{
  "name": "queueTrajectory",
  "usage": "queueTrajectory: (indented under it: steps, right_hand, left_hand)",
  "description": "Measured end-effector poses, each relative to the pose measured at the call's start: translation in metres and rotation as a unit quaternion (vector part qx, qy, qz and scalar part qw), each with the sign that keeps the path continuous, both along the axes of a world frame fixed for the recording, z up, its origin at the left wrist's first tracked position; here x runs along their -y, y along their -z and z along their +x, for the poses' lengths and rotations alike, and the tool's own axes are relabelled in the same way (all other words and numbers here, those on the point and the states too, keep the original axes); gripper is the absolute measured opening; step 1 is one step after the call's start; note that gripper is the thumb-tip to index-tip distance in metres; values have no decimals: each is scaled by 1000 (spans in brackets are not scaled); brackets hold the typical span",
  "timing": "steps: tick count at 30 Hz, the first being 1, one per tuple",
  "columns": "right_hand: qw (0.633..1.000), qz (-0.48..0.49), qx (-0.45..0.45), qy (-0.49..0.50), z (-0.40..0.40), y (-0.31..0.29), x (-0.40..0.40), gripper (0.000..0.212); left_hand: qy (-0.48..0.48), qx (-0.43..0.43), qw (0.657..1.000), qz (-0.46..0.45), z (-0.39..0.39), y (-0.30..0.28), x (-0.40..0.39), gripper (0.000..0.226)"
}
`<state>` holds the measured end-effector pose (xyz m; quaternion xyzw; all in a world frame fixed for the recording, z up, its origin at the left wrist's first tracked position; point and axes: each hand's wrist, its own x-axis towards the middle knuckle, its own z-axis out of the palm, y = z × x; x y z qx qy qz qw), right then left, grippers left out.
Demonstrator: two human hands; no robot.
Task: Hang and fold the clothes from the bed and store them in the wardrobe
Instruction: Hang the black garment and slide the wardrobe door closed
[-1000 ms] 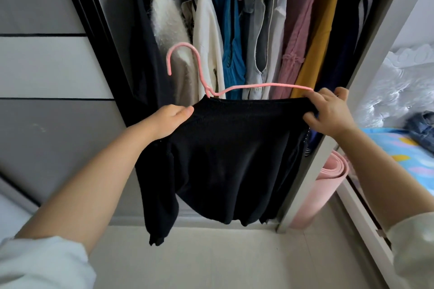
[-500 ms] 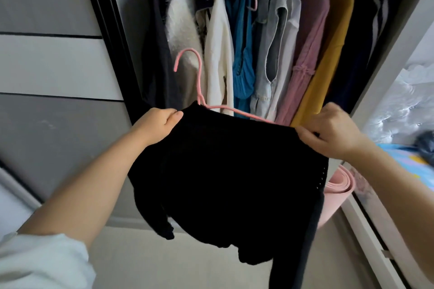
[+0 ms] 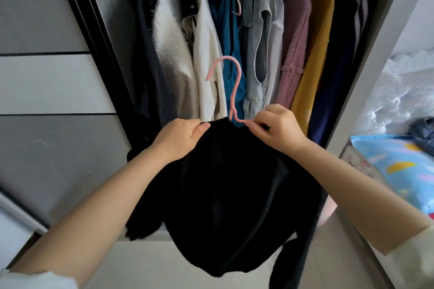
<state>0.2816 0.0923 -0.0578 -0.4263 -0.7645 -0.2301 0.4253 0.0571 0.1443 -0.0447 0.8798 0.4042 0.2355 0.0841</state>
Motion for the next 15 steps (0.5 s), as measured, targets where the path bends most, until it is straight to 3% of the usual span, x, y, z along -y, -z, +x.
queueTrajectory:
  steps: [2, 4, 5, 7, 10, 15]
  right_hand:
    - [999, -3, -23, 25, 14, -2, 6, 51]
    - [990, -105, -47, 87, 36, -4, 17, 71]
    - [968, -202, -68, 133, 47, -6, 25, 75]
    - [905, -357, -44, 229, 61, -5, 35, 61]
    - [877, -402, 30, 262, 61, -6, 31, 44]
    - [887, -381, 29, 259, 39, -13, 26, 43]
  left_hand:
    - [-12, 39, 999, 2, -9, 3, -2, 46]
    - [-30, 62, 998, -2, -18, 4, -4, 46]
    - [-38, 70, 997, -3, -22, 5, -5, 46]
    - [-47, 75, 996, -4, -24, 2, -7, 46]
    - [-44, 35, 998, 1, -15, -3, -9, 45]
    - [-30, -8, 999, 38, 1, -10, -7, 45]
